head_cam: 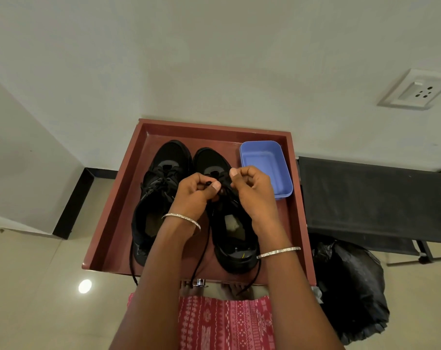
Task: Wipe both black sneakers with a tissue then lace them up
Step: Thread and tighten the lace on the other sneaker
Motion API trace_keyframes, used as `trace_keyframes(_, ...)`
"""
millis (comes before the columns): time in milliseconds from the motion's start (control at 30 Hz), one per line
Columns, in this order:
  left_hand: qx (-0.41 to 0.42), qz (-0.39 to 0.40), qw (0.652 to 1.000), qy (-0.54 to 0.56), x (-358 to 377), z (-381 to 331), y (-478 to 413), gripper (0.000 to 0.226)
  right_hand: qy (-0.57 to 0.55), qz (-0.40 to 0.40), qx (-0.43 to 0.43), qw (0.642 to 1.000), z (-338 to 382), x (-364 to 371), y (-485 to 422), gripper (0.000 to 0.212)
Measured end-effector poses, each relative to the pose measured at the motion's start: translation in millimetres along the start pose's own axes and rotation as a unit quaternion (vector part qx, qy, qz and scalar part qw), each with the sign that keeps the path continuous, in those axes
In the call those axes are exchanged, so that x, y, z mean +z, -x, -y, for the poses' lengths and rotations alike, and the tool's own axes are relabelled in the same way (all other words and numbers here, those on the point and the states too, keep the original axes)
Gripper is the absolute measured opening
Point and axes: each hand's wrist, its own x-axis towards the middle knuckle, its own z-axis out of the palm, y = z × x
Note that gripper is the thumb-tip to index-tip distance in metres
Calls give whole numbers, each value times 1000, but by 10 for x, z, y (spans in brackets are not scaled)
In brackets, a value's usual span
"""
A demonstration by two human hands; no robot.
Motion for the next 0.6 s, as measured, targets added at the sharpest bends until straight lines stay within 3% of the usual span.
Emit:
trace_keyframes(233,-88,-45,989,113,59,-63,35,11,-35,110,-31,993,77,-264,180,30)
trace_keyframes(433,-117,-47,984,123,40,-68,33,9,32,35,-59,997,45,-117,156,11)
trace_keyframes(500,-122,-44,983,133,30,-59,34,8,-6,42,-29,999,44,-99,167,7)
trace_keyframes(600,-144,-55,976,151,31,-30,8,9,-130,48,9,990,69,-75,194,20)
